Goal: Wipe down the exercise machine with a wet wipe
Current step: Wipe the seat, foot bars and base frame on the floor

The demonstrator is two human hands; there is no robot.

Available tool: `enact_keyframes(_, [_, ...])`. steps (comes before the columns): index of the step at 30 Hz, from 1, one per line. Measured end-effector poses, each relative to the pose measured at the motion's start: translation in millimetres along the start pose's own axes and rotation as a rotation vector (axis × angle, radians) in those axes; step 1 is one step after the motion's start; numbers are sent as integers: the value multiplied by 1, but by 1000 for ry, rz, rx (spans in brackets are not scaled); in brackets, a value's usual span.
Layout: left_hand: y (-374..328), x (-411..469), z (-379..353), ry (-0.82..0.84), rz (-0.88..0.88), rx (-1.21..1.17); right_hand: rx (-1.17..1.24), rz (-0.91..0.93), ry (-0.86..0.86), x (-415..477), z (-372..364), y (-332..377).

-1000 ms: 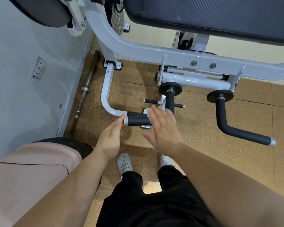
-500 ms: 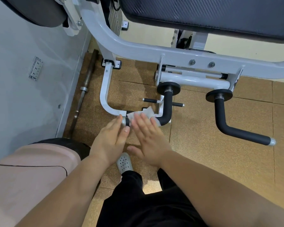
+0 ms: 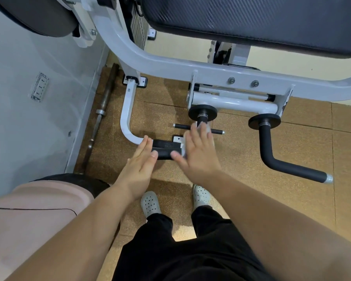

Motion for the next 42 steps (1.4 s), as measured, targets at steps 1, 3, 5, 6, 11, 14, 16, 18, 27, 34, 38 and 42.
enact_keyframes(1, [2, -1, 1, 10, 11, -68, -26, 33, 20, -9, -5, 14])
enact_keyframes(3, [6, -3, 2, 40, 28, -147, -32, 69, 38, -21, -13, 36])
enact_keyframes(5, [6, -5, 3, 78, 27, -184, -49, 113, 32, -25, -18, 54])
enact_keyframes(6, [7, -5, 3, 94, 29, -186, -55, 142, 29, -25, -19, 64])
enact_keyframes(11, [3, -2, 9, 149, 8, -137, -50, 272, 15, -25, -25, 95])
enact_keyframes(14, [1, -5, 13, 161, -28, -10, -114, 295, -41, -23, -23, 65])
enact_keyframes(16, [0, -6, 13, 151, -47, 86, -149, 224, -48, -21, -17, 30])
enact_keyframes(18, [-1, -4, 12, 131, -48, 205, -156, 197, -26, -22, -11, 7])
enact_keyframes(27, [-63, -7, -11, -167, -119, 535, -160, 405, -27, -24, 25, -39])
enact_keyframes(34, [-148, 13, -104, -116, -208, 556, -109, 239, -281, -70, 76, -155])
enact_keyframes(38, [-182, 25, -179, 83, -247, 528, -157, 133, -122, -106, 56, -220])
enact_keyframes(42, [-197, 33, -230, 266, -182, 270, -268, 149, 95, -138, 16, -241])
Point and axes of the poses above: each hand's wrist, its own x-axis towards the middle knuckle, its own z-axis out of the back of the hand, y = z × x, the point moved 9 cm from there along x, towards the middle knuckle
